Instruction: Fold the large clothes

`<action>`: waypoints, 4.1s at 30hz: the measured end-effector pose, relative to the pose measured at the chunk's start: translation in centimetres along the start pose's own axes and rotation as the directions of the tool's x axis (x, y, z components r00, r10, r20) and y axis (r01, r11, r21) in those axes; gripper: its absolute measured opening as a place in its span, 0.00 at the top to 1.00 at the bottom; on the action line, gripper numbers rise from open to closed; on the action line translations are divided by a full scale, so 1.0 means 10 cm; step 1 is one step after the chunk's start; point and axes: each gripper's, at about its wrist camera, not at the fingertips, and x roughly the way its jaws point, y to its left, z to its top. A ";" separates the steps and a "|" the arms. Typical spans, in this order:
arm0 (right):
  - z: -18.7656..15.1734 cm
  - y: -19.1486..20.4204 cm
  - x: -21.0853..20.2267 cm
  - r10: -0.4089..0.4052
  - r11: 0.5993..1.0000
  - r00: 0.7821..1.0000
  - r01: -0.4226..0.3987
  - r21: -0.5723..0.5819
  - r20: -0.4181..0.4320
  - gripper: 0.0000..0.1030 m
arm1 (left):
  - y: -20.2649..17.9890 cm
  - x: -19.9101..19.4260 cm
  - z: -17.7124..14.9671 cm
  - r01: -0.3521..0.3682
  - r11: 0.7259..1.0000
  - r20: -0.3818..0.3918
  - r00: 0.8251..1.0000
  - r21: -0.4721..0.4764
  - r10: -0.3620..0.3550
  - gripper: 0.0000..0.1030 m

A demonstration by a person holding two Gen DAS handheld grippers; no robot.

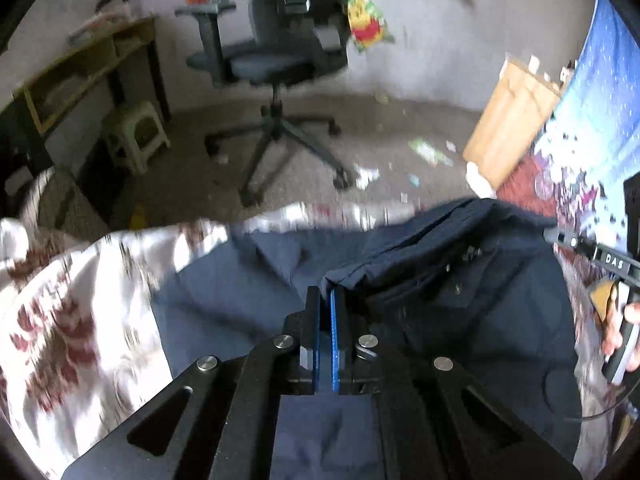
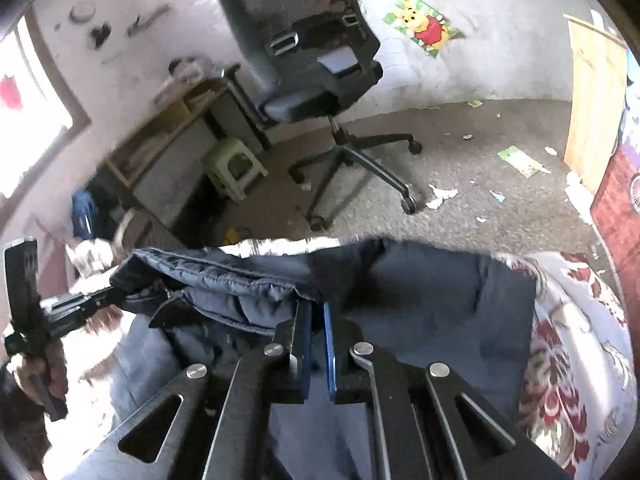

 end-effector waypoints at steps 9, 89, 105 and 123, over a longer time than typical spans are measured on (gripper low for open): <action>-0.51 -0.10 0.57 -0.121 0.993 0.985 0.118 -0.028 -0.126 0.96 | -0.10 0.83 -0.40 -0.033 0.999 -0.144 0.989 -0.008 0.032 0.98; -0.30 0.06 1.56 -0.116 0.992 0.916 0.086 -0.094 -0.385 1.00 | -0.22 1.28 -0.40 0.179 0.981 -0.060 0.983 0.074 -0.175 0.98; -0.55 0.08 0.97 -0.072 0.997 0.990 0.070 -0.024 -0.124 0.89 | -0.04 0.83 -0.46 0.163 0.973 -0.010 0.986 -0.165 -0.167 0.99; -0.75 0.66 0.06 -0.135 0.979 0.987 0.146 -0.143 0.086 0.23 | -0.08 -0.37 -0.63 0.102 0.971 0.195 0.979 -0.218 -0.059 0.53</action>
